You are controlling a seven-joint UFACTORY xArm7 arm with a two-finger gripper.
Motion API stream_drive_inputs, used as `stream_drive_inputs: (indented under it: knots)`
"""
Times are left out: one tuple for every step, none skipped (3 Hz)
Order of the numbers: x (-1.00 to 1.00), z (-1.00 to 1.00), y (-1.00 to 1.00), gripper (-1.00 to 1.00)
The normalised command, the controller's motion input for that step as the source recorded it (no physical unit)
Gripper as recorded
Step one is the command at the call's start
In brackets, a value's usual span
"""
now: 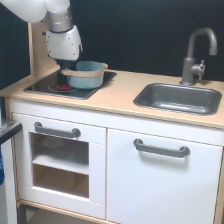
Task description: Place the pot in the sink
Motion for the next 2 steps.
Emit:
stream_drive_inputs:
  knots:
    - [0.17, 0.19, 0.01, -0.99]
    - [0.52, 0.68, -0.08, -1.0]
